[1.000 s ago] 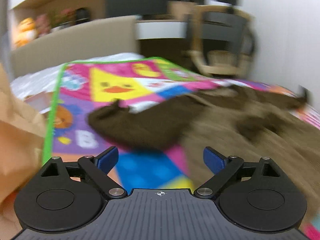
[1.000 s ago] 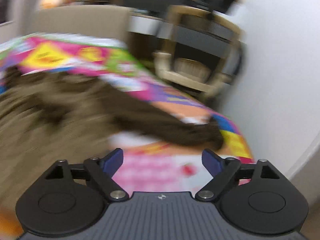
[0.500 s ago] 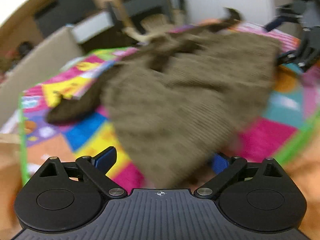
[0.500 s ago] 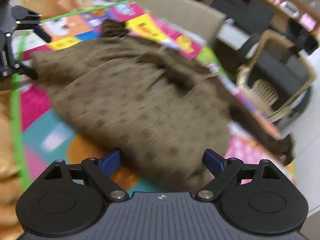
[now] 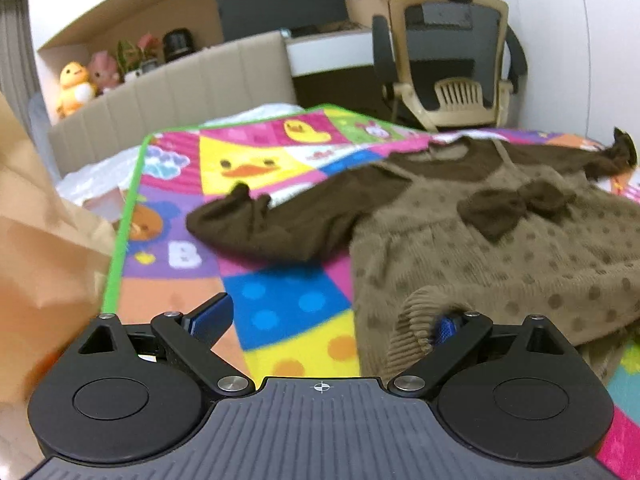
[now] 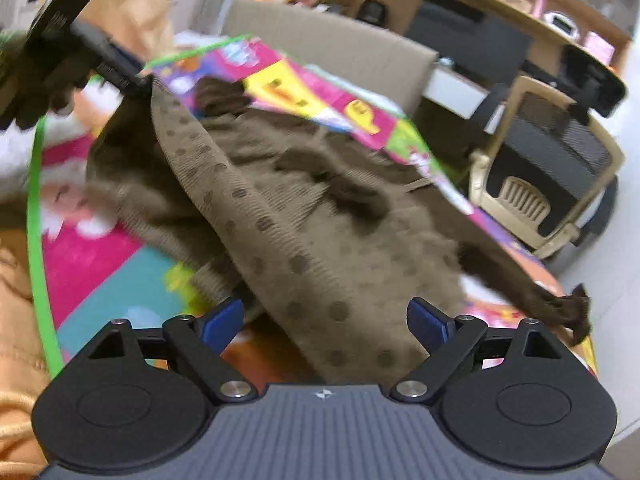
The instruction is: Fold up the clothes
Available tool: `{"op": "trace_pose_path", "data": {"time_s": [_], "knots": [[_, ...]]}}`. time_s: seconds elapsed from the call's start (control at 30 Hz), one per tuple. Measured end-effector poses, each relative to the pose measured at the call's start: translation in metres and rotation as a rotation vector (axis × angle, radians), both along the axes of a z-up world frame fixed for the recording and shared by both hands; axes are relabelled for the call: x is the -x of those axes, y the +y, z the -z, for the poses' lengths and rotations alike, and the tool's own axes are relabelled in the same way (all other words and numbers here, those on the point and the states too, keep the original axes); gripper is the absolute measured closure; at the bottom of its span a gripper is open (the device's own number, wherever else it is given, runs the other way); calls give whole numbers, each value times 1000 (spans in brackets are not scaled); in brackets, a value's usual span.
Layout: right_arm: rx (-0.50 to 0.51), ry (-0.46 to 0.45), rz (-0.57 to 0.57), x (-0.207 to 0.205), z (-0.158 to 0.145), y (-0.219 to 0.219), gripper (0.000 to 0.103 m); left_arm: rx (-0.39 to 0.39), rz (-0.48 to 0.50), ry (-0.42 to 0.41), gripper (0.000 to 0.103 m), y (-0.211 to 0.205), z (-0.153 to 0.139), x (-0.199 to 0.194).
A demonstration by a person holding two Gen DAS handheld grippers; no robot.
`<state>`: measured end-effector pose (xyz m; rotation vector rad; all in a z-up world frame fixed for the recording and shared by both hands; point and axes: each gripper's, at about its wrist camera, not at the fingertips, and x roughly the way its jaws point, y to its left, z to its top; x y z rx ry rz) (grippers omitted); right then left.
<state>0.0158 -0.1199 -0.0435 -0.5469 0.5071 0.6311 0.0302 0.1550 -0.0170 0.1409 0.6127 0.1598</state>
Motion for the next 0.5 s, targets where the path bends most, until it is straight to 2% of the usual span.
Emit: {"op": "trace_pose_path", "data": {"time_s": [0.13, 0.23, 0.37, 0.43, 0.5], "knots": [[-89, 13, -31, 3, -13, 13, 13, 13, 30, 16, 5, -9, 9, 13], [6, -37, -109, 8, -7, 46, 11, -18, 19, -5, 5, -13, 8, 11], [75, -178, -13, -8, -6, 52, 12, -92, -44, -63, 4, -5, -1, 12], [48, -213, 114, -23, -20, 28, 12, -96, -56, -66, 4, 1, -3, 18], [133, -231, 157, -25, -15, 8, 12, -99, -52, -52, 4, 2, 0, 25]]}}
